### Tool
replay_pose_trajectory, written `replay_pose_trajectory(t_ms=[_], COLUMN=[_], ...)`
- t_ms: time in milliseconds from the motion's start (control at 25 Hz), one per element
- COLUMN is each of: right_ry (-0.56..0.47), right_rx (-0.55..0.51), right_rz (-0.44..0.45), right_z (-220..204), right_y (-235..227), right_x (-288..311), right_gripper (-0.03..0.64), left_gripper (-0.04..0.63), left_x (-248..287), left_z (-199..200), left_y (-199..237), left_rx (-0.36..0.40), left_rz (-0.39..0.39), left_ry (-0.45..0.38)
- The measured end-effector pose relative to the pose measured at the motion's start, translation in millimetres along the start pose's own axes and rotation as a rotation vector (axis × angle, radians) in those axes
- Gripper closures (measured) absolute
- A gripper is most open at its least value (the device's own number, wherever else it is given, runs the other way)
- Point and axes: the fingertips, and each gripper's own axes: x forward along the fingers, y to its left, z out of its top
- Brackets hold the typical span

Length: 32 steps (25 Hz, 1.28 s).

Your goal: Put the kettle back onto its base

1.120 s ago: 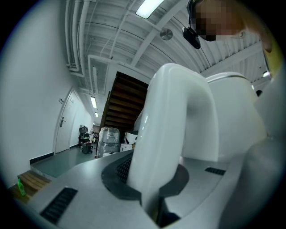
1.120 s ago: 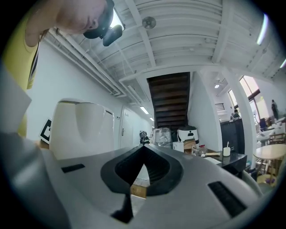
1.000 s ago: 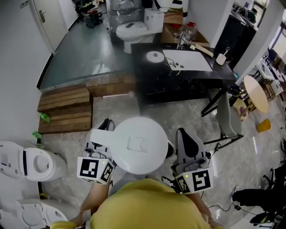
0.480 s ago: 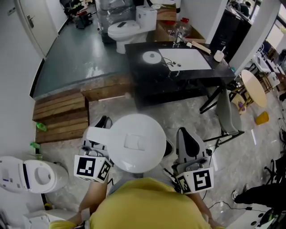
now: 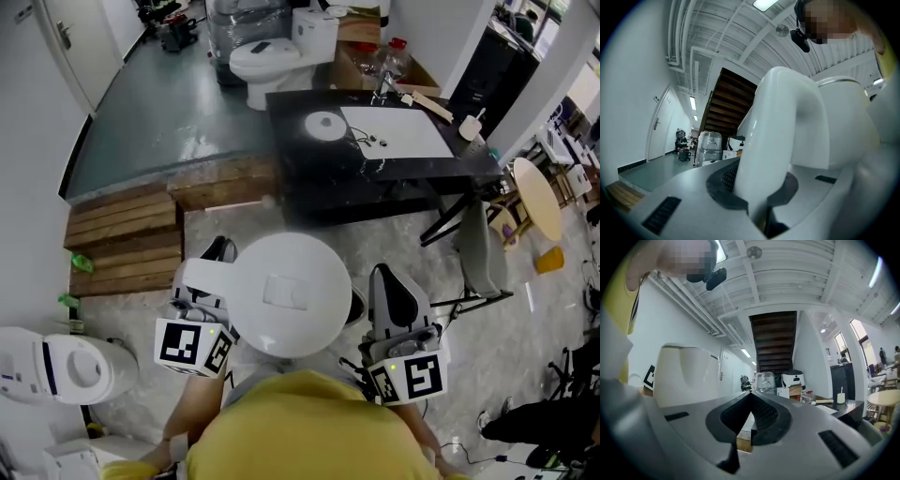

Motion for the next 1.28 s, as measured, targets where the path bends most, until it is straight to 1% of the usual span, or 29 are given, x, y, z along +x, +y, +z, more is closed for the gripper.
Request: replay_pose_trajectory(t_ms=[400,520,680,760,960,1080,1280], right_ry=[-0.007,-0.018,-0.024,-0.022,-0.008,0.011,0.012], right_rx=[0.010,0.017,0.044,0.041,0.047,0.059,0.052], right_rz=[0.003,0.029,0.063,0.078,0.078,0.069,0.039], right_z=[-3.2,-5.1,-9.7,-12.4,-19.2,-26.5,-26.6], right_y=[-70.3,-91.1,-112.3,-121.0,-137.9,-144.9,-155.3], right_x=[85.0,111.6,141.1,152.7,169.7,181.1,207.1], right_gripper=[0.603,0.603,0.603,0.603,0.603,0.603,0.603], left_gripper=[0.552,0.552,0.552,0.552,0.552,0.552,0.552], left_x=[94.7,120.3,145.6,155.3,176.6,194.2,233.0], left_z=[2.8,5.8,10.5,10.6,6.1,2.7,0.9], left_y=[15.5,18.9,24.8,28.8,44.5,53.4,64.1], left_rx=[-0.017,-0.008,0.020,0.034,0.030,0.012,0.003], left_rz=[0.018,0.041,0.083,0.103,0.140,0.139,0.097], left_ry=[-0.014,-0.025,-0.039,-0.043,-0.029,-0.022,-0.019])
